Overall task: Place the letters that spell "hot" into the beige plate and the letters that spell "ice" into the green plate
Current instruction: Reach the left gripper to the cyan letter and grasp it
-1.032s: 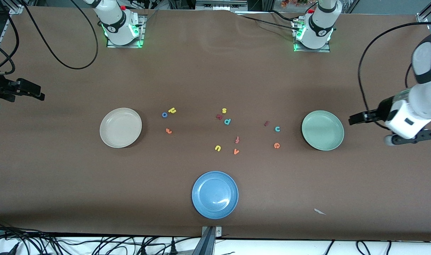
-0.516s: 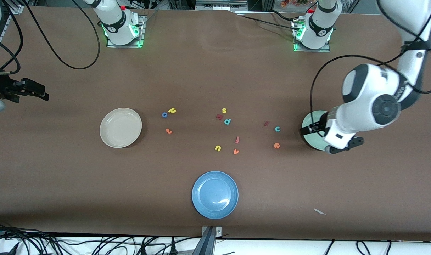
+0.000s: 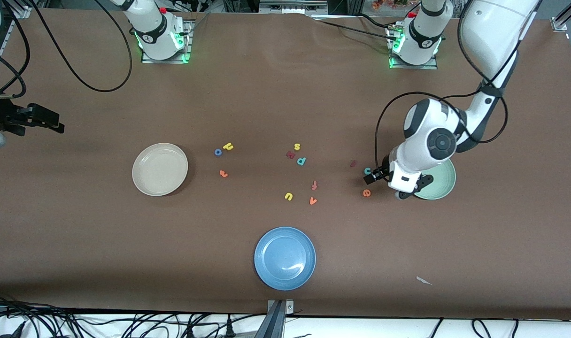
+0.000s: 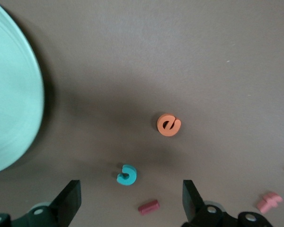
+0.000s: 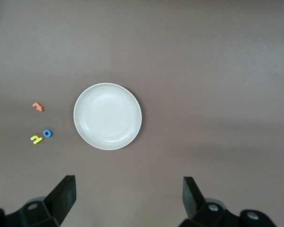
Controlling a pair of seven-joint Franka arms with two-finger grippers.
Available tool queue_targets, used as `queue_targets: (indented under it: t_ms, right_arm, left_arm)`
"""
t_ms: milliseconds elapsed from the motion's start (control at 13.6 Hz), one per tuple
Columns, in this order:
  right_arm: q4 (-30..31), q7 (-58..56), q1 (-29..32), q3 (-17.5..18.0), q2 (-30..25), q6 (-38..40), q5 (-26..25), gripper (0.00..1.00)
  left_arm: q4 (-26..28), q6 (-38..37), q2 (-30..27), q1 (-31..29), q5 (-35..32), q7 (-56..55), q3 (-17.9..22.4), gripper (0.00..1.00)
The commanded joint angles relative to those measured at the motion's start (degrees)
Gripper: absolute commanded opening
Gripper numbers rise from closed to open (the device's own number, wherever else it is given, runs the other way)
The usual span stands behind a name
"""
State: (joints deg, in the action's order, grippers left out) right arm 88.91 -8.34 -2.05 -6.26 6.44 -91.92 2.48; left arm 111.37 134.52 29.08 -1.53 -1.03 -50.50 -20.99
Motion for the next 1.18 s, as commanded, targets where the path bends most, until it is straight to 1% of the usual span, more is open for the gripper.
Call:
queue_targets:
  t_ms: [0, 74, 295, 442, 590, 664, 737, 811, 959, 1032, 1106]
  right_arm:
    - [-1.3, -1.3, 0.0, -0.3, 0.5, 0.7, 3.9, 1.00]
    - [-1.3, -1.5, 0.1, -0.4, 0.5, 1.1, 6.4, 1.00]
    - [-1.3, -1.5, -0.1, 0.6, -0.6, 1.3, 6.5, 1.00]
    - [-1.4, -1.4, -0.1, 0.6, -0.7, 1.6, 6.7, 1.00]
    - [-1.4, -0.7, -0.1, 1.3, -1.0, 2.2, 6.8, 1.00]
    - [-1.4, -0.6, -0.1, 1.4, -1.0, 2.2, 6.8, 1.00]
    - [-1.3, -0.4, -0.1, 1.5, -1.1, 2.2, 6.7, 1.00]
    - [-1.4, 0.9, -0.1, 1.7, -1.0, 2.4, 6.2, 1.00]
    - [-1.4, 2.4, -1.1, 1.7, -1.0, 2.7, 5.8, 1.00]
    - [-1.3, 2.6, -1.4, 1.7, -1.0, 2.6, 5.3, 1.00]
    - [-1.3, 2.7, -1.7, 1.7, -0.9, 2.5, 4.7, 1.00]
  left_arm:
    - [-0.6, 1.5, 2.9, 1.3, -4.8, -6.1, 0.2, 0.95]
    - [-0.6, 2.4, 3.5, 1.3, -5.9, -7.1, 0.2, 0.95]
    - [-0.5, 2.8, 5.3, 1.3, -7.1, -8.6, 0.2, 0.95]
    - [-0.5, 2.8, 5.9, 1.4, -7.1, -8.8, 0.2, 0.92]
    - [-0.4, 2.6, 6.2, 2.6, -7.1, -8.7, 0.2, 0.82]
    - [-0.4, 2.4, 6.2, 2.7, -7.1, -8.4, 0.2, 0.81]
    - [-0.4, 2.4, 6.2, 2.7, -7.1, -8.0, 0.2, 0.78]
    - [-0.4, 2.3, 6.2, 2.7, -7.1, -7.9, 0.2, 0.72]
    - [-0.4, 2.4, 6.5, 2.7, -7.1, -7.9, 0.2, 0.70]
    - [-0.4, 2.3, 6.6, 2.7, -7.2, -7.9, 0.2, 0.67]
    - [-0.4, 2.3, 6.8, 2.4, -7.2, -7.8, 0.2, 0.66]
